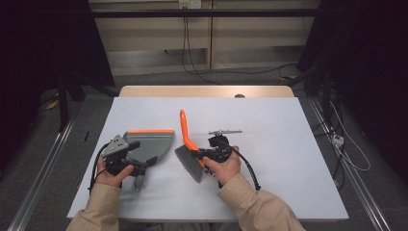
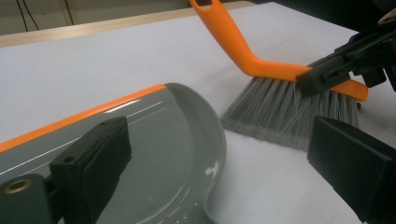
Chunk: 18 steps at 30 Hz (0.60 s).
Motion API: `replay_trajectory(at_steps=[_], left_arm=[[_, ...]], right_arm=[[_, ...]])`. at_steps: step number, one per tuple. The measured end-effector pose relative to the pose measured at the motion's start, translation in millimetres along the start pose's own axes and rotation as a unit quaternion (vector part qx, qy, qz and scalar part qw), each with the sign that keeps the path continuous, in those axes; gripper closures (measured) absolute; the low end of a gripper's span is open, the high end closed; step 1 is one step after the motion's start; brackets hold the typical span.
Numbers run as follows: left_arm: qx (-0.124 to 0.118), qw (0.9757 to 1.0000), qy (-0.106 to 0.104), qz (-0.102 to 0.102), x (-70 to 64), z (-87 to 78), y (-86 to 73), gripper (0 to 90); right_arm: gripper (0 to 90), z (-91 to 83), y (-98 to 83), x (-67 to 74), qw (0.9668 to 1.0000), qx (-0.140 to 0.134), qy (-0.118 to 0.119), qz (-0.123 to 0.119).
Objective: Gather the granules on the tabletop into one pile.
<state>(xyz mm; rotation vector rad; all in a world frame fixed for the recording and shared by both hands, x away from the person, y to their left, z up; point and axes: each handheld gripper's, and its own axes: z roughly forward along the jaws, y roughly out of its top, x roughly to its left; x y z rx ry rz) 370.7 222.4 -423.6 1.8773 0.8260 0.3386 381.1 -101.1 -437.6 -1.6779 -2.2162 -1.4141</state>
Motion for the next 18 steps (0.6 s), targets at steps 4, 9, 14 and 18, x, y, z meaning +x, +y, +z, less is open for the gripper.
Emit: replay_trajectory(at_steps=[4,9,14,18], left_arm=[[-0.001,1.0000,0.001,-0.002,0.0,0.1,0.1,6.2],[-0.002,1.0000,0.001,-0.001,-0.5,0.2,0.3,6.2],[0.000,1.0000,0.000,0.001,-0.5,0.7,0.2,6.2],[-0.002,1.0000,0.000,-0.001,-0.6,1.0,0.3,6.2]], right_arm=[[71.1,-5.6,-0.2,-5.1,0.9999,-0.003,-0.011,0.001],[71.0,-12.4,-2.3,-11.9,0.9998,-0.007,-0.016,0.012],[71.0,-19.5,-4.3,-18.5,0.9995,-0.013,-0.024,0.016],[71.0,-25.2,-4.8,-23.7,0.9992,-0.015,-0.030,0.020]])
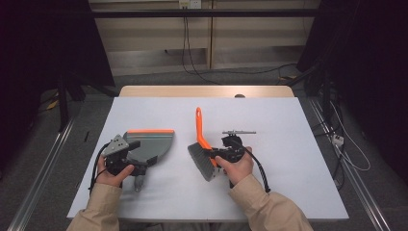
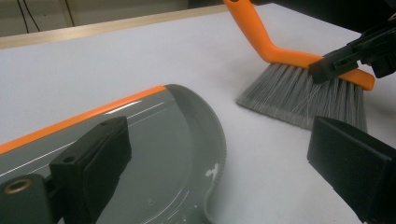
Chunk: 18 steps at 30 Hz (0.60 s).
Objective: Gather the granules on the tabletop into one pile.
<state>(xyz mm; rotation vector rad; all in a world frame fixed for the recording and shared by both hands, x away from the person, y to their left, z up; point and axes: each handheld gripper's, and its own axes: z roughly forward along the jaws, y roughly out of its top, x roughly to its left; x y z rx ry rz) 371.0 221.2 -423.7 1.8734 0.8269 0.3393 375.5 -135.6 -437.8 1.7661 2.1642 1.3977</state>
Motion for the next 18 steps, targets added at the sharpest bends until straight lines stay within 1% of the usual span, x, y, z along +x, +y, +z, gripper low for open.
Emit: replay_trajectory(at_steps=[3,10,18], left_arm=[[0.000,1.0000,0.001,-0.001,0.2,0.3,0.0,6.2],[-0.001,1.0000,0.000,0.001,0.0,0.3,0.5,6.2],[-0.003,1.0000,0.001,0.001,0.0,0.5,0.8,6.2]], right_arm=[[70.9,-3.5,-0.7,-4.3,1.0000,-0.002,-0.003,0.007],[70.9,-10.5,-1.4,-10.0,0.9998,-0.006,-0.014,0.010],[70.9,-16.5,-3.0,-16.5,0.9996,-0.011,-0.018,0.020]])
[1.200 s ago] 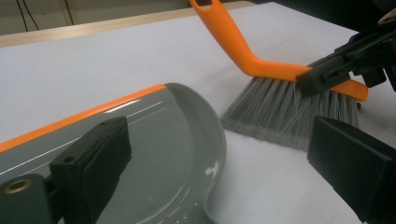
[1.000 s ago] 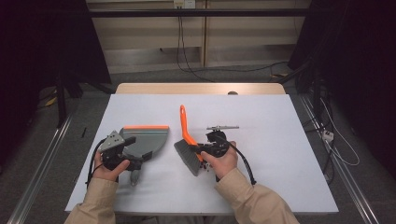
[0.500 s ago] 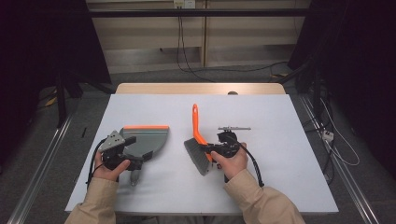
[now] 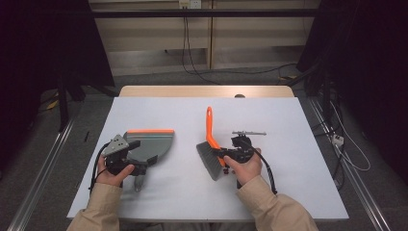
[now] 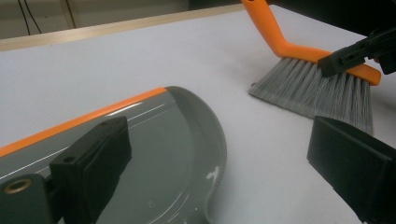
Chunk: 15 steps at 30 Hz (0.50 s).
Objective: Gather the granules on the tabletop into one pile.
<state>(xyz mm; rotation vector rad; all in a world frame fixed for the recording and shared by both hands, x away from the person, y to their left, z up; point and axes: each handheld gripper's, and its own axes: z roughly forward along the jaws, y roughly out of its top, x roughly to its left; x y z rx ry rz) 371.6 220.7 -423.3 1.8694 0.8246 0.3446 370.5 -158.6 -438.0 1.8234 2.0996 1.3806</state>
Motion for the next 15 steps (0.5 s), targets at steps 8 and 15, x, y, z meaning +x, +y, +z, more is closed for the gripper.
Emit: replay_trajectory(at_steps=[8,15], left_arm=[[0.000,1.0000,0.001,0.000,-0.4,0.3,0.3,6.2],[-0.002,1.0000,0.001,0.000,-0.5,0.2,0.6,6.2]], right_arm=[[70.9,-4.4,-0.9,-3.0,1.0000,-0.003,-0.005,0.007],[70.9,-9.0,-1.5,-7.1,0.9999,-0.005,-0.010,0.012]])
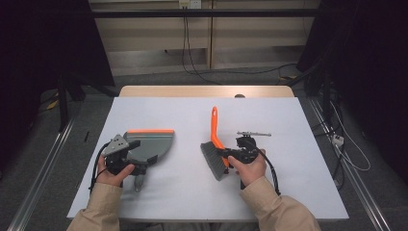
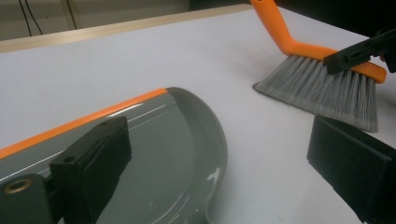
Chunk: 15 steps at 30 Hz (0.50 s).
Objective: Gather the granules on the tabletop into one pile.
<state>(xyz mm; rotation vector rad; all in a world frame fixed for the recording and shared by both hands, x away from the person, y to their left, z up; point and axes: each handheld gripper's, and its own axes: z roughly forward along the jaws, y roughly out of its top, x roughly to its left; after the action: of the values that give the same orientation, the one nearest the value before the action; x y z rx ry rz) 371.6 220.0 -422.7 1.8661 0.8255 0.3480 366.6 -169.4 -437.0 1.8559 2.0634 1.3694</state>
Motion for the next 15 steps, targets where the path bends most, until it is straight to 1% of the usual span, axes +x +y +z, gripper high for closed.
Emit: replay_trajectory(at_steps=[7,11,15], left_arm=[[0.001,1.0000,0.000,0.000,-0.3,0.4,0.1,6.2],[0.000,1.0000,-0.001,0.001,-0.2,1.3,0.3,6.2],[0.002,1.0000,-0.001,0.002,0.0,2.0,0.4,6.2]], right_arm=[[70.9,-4.6,-0.7,-2.8,1.0000,-0.002,-0.004,0.003],[71.1,-5.1,-0.4,-1.9,0.9999,-0.008,0.002,0.011],[71.3,-4.6,3.3,3.1,0.9997,-0.016,0.016,0.008]])
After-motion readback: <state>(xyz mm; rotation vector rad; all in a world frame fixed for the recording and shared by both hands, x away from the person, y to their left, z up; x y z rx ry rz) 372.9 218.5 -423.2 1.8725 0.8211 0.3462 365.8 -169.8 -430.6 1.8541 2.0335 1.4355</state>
